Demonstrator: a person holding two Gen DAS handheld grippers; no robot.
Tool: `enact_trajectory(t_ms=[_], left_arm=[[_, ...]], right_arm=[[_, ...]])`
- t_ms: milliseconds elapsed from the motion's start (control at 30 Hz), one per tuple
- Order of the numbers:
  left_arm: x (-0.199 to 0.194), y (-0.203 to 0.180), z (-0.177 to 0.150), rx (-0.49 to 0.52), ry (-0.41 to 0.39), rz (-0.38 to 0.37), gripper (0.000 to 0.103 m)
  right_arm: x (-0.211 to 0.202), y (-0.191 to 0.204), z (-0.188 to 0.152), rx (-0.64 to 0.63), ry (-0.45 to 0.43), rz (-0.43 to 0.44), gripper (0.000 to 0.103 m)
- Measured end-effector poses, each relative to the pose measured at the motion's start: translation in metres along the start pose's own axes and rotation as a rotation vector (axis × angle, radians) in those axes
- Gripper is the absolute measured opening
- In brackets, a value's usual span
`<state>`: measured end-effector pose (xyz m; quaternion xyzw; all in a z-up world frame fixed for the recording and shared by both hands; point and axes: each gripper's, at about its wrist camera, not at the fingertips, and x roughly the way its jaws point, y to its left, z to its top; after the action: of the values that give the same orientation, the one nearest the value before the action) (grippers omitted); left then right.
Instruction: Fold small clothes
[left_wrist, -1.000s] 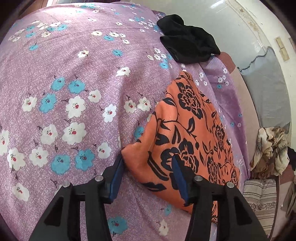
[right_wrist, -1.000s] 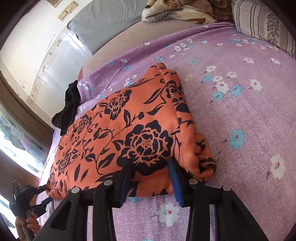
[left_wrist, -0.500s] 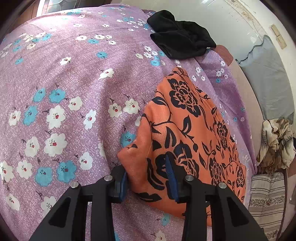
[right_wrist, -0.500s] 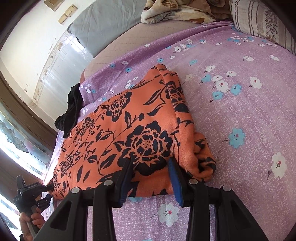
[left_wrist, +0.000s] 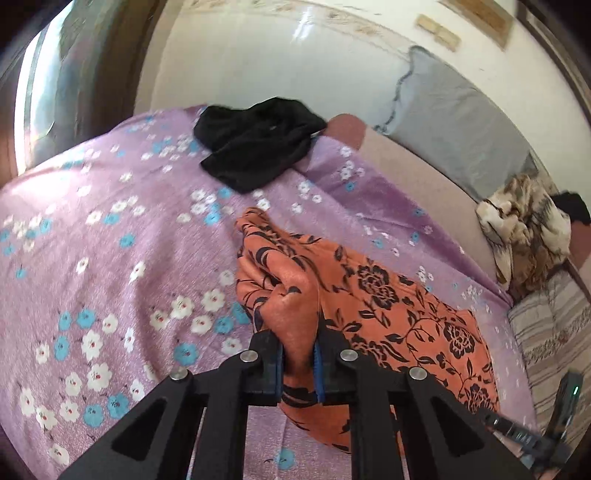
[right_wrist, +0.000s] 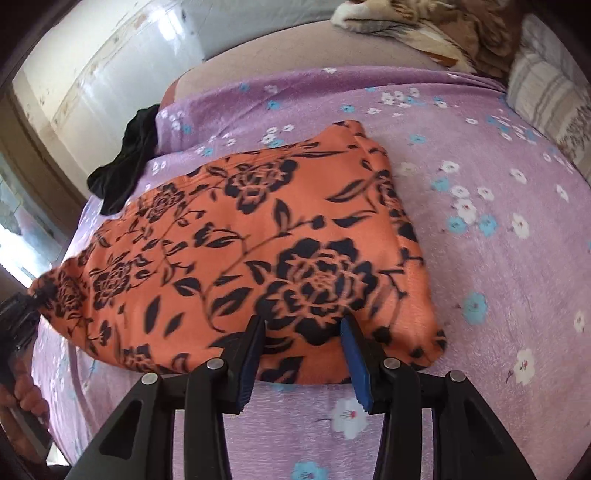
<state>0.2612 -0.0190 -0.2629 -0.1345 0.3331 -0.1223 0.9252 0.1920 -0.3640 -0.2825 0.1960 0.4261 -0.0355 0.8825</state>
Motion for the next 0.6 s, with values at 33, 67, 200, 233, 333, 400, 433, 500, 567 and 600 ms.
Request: enact_trajectory(t_ms=[33, 67, 200, 233, 333, 400, 433, 500, 567, 600], left_arm=[[-0.001, -0.013, -0.004, 0.051, -0.01, -0.013, 0.013], [-0.001, -0.026, -0.008, 0.106, -0.01, -0.022, 0.013], [-0.001, -0.076, -0.035, 0.341, -0.009, -0.038, 0.012], [0.0, -0.083, -0.04, 0.371, 0.001, -0.051, 0.012], [0.002, -0.097, -0.052, 0.447, 0.011, -0.06, 0.012], [0.002, -0.1, -0.054, 0.466, 0.016, -0.072, 0.012], [0.003, -0.1, -0.054, 0.471, 0.02, -0.075, 0.012], [0.004, -0.102, -0.056, 0.485, 0.021, -0.076, 0.012], [0.003, -0.106, -0.06, 0.499, 0.021, -0.076, 0.012], [0.004, -0.107, -0.061, 0.504, 0.023, -0.079, 0.012]], right_arm=[[-0.003, 0.01, 0.01, -0.023, 0.012, 0.026, 0.053], [-0.006, 0.022, 0.023, -0.044, 0.018, 0.041, 0.061], [0.004, 0.075, 0.077, -0.094, 0.112, 0.146, 0.069], [0.01, 0.092, 0.088, -0.105, 0.141, 0.169, 0.069], [0.027, 0.137, 0.116, -0.149, 0.197, 0.255, 0.074], [0.036, 0.164, 0.127, -0.18, 0.213, 0.311, 0.077], [0.042, 0.176, 0.132, -0.191, 0.212, 0.32, 0.078], [0.055, 0.196, 0.137, -0.213, 0.233, 0.315, 0.08], [0.072, 0.212, 0.14, -0.238, 0.26, 0.262, 0.08], [0.08, 0.218, 0.141, -0.249, 0.267, 0.235, 0.08]])
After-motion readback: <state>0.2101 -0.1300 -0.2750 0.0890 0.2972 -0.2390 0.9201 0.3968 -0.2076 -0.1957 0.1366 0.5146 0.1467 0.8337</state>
